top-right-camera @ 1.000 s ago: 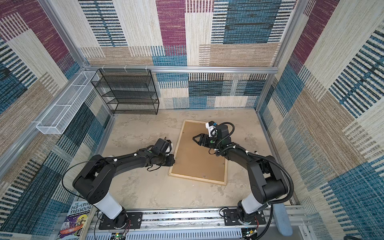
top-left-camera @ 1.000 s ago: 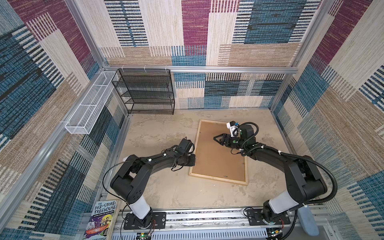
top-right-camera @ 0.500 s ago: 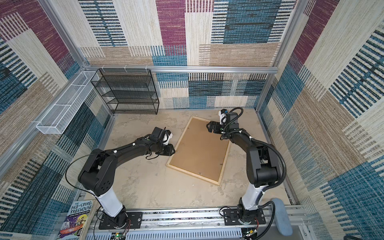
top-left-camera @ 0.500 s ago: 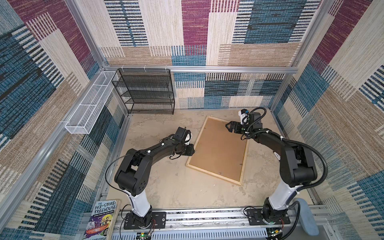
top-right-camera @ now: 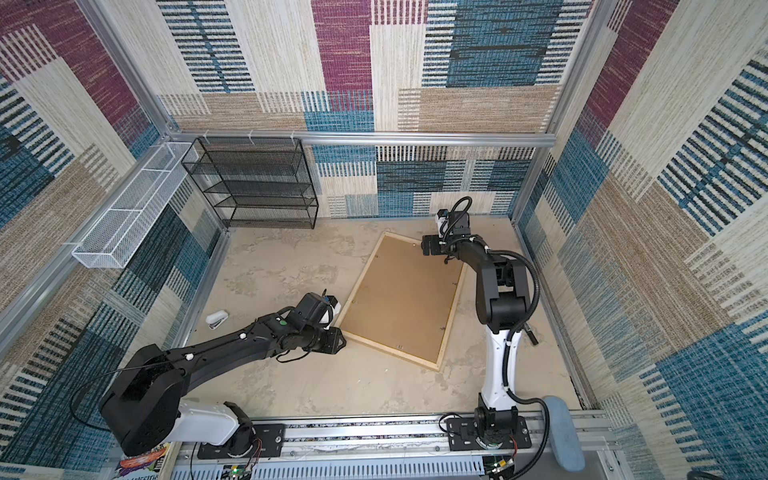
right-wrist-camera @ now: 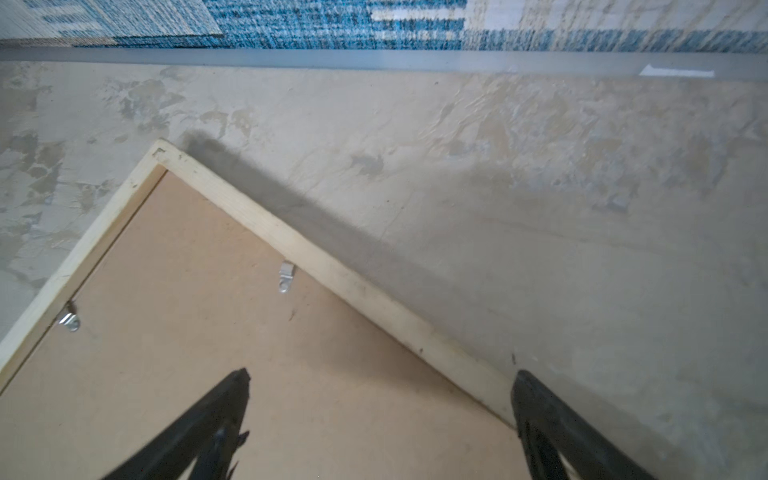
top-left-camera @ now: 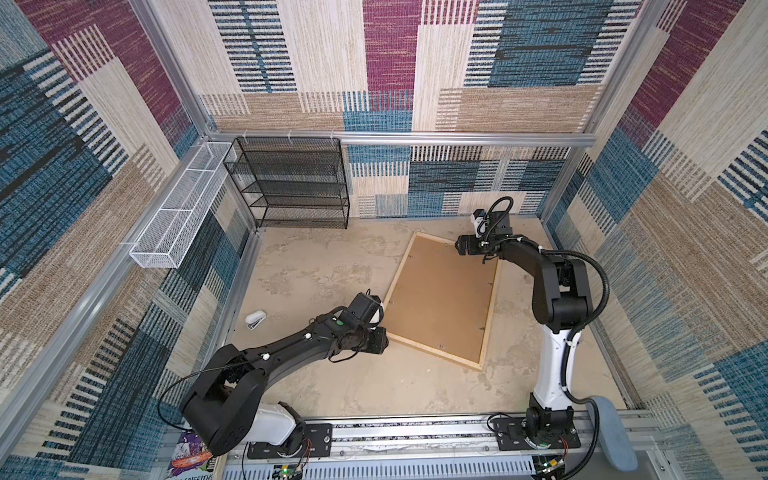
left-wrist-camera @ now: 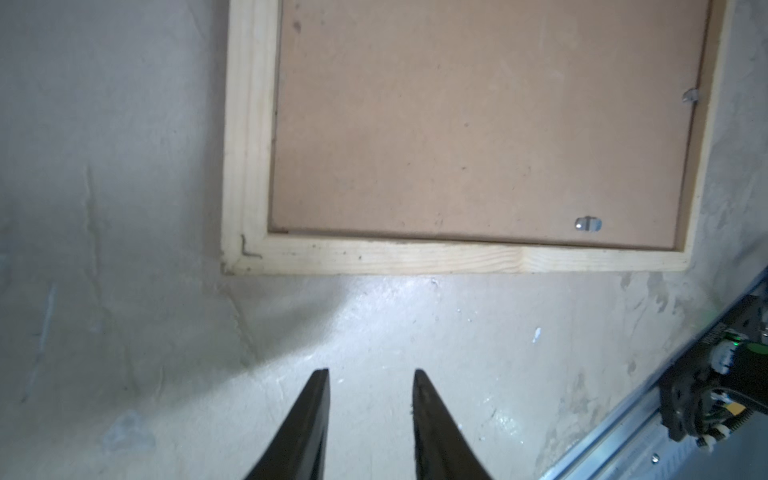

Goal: Put the photo into the frame

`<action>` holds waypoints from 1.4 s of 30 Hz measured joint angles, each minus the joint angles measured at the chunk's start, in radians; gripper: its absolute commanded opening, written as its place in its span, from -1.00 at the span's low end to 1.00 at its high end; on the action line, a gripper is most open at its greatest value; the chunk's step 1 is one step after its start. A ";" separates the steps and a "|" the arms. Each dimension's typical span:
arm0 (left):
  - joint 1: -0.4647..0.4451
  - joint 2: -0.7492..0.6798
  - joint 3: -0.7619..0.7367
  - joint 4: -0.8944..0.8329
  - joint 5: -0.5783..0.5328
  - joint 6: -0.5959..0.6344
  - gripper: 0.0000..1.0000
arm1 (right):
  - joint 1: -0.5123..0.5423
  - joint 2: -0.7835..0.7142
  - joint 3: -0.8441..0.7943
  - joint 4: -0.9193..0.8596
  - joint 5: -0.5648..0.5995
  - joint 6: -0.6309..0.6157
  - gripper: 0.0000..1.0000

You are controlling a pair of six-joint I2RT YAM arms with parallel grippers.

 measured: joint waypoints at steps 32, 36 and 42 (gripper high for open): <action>0.192 0.267 0.103 0.192 0.106 -0.077 -0.34 | -0.182 0.010 -0.088 -0.069 -0.319 -0.249 0.89; 0.249 0.305 0.138 0.206 0.105 -0.044 -0.35 | -0.183 -0.056 -0.214 -0.024 -0.322 -0.228 0.89; 0.306 0.377 0.220 0.217 0.060 0.004 -0.36 | -0.185 -0.208 -0.423 0.011 -0.311 -0.145 0.89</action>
